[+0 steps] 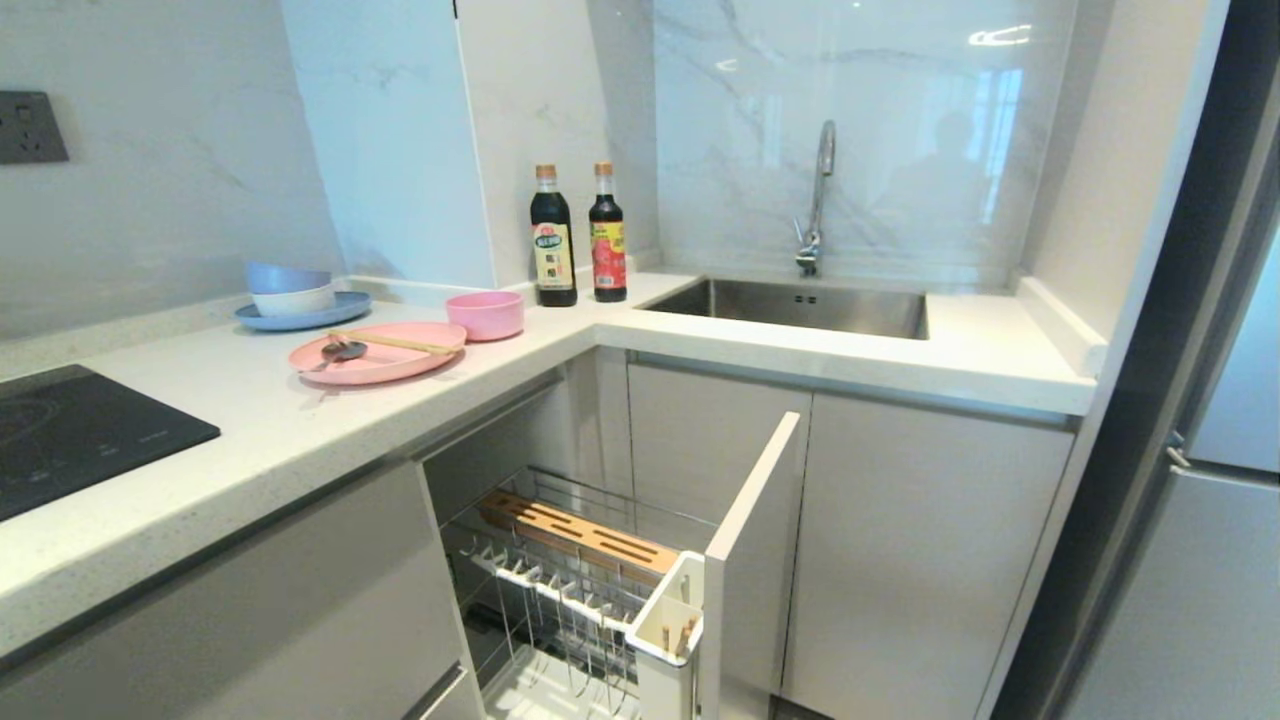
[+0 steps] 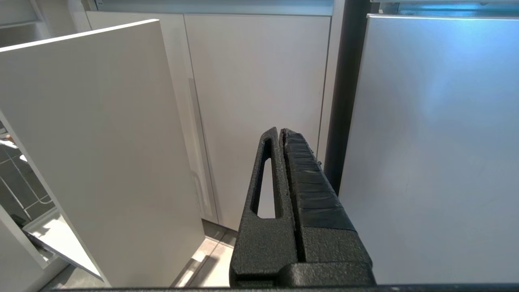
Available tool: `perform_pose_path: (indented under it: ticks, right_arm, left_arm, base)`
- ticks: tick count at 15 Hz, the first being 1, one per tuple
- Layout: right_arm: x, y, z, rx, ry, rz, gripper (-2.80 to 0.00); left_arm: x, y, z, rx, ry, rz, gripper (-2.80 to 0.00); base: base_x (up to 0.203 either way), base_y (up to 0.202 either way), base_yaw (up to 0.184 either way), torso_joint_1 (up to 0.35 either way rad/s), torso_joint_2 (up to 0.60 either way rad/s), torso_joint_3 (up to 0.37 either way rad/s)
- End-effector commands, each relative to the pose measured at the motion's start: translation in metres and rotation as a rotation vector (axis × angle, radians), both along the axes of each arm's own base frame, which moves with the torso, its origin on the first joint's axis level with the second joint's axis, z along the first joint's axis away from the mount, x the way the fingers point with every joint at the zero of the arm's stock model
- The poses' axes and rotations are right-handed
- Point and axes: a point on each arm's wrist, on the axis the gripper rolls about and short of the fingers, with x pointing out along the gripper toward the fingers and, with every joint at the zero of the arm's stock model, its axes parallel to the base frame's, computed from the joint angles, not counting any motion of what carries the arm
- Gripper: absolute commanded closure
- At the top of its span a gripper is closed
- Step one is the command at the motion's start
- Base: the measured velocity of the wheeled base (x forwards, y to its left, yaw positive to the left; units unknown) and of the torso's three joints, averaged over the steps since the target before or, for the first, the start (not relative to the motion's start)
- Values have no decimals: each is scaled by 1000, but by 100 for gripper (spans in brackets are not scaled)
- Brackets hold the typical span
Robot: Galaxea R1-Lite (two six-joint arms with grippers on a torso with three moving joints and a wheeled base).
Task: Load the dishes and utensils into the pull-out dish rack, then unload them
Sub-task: Pick up the chopsticks and place it in the cupboard
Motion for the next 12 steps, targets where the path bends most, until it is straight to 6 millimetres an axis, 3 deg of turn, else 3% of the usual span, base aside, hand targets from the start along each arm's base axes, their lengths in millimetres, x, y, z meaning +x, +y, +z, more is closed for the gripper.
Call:
perform_pose_path:
  ticks: [1, 12]
  right_arm:
    - [0, 0, 0, 0, 1, 1, 0]
    - [0, 0, 0, 0, 1, 1, 0]
  left_arm:
    - [2, 0, -6, -14, 22, 1, 0]
    - [2, 0, -6, -25, 22, 13, 0]
  base:
    - [0, 0, 0, 1, 2, -111]
    - [0, 0, 0, 2, 5, -193]
